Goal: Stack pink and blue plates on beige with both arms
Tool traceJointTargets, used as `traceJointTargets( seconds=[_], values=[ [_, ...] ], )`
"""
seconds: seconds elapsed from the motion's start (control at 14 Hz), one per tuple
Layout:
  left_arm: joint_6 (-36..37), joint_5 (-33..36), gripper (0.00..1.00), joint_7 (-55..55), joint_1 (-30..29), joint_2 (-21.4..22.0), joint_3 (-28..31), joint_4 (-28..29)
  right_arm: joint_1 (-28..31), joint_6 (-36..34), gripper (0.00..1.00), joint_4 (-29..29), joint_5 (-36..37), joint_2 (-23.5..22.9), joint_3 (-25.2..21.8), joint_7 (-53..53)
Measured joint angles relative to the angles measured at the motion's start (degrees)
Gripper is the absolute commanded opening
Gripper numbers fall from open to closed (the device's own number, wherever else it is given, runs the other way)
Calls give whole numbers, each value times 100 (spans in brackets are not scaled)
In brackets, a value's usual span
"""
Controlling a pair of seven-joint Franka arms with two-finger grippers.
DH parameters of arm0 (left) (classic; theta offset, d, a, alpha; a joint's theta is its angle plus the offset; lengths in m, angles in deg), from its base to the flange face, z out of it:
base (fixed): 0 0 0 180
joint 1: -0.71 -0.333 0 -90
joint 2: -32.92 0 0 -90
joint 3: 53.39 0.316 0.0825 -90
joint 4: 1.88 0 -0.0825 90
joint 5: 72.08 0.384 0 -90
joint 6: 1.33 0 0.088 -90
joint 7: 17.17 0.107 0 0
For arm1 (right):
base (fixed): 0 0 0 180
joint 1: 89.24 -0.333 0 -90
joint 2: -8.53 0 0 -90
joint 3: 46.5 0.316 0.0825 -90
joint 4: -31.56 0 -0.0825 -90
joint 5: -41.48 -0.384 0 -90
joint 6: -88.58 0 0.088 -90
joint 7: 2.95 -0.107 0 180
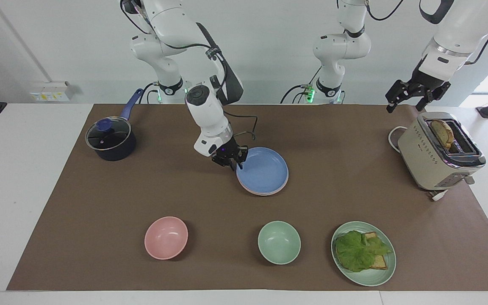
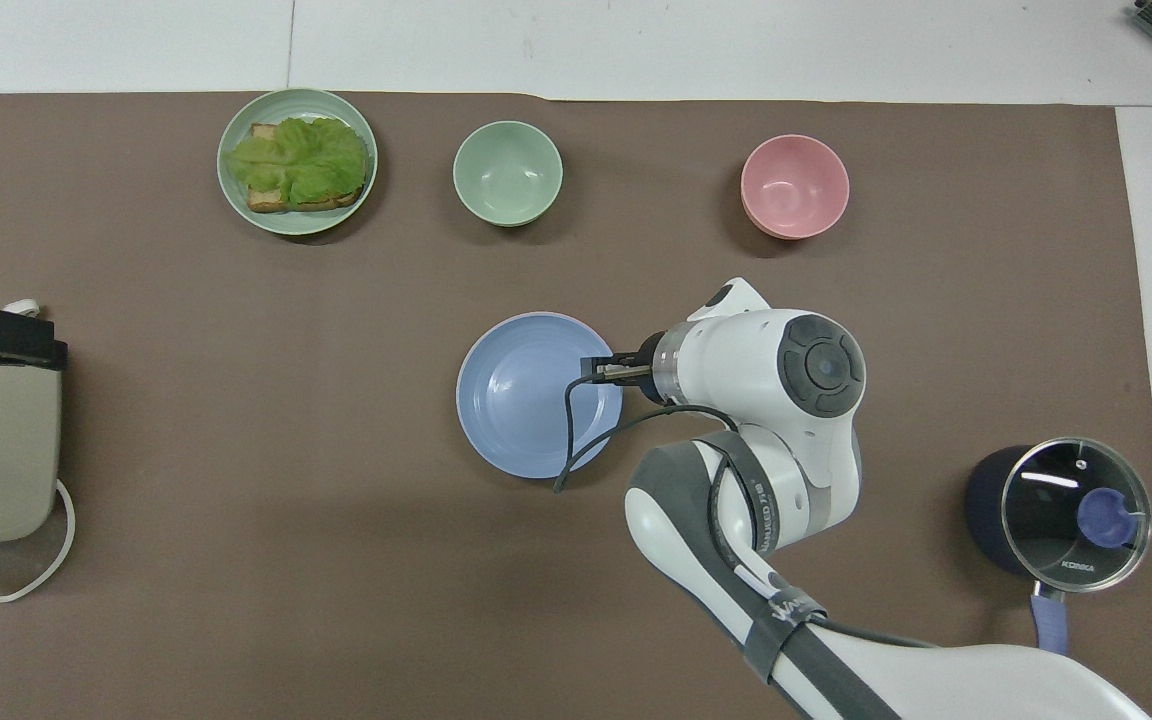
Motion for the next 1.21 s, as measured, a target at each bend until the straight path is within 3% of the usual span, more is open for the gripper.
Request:
traceJointTargets(
  seconds=[0.28,0.85,1.21],
  values=[
    [0,0,100,0,0,0,0,0,695,-459,100,-41,9,512,-43,-159],
    [0,0,100,0,0,0,0,0,2277,-2808,100,-161,1227,1860,-75,-159],
    [0,0,100,0,0,0,0,0,2630,-4398,100,-1331,1629,1954,-75,-159]
  ],
)
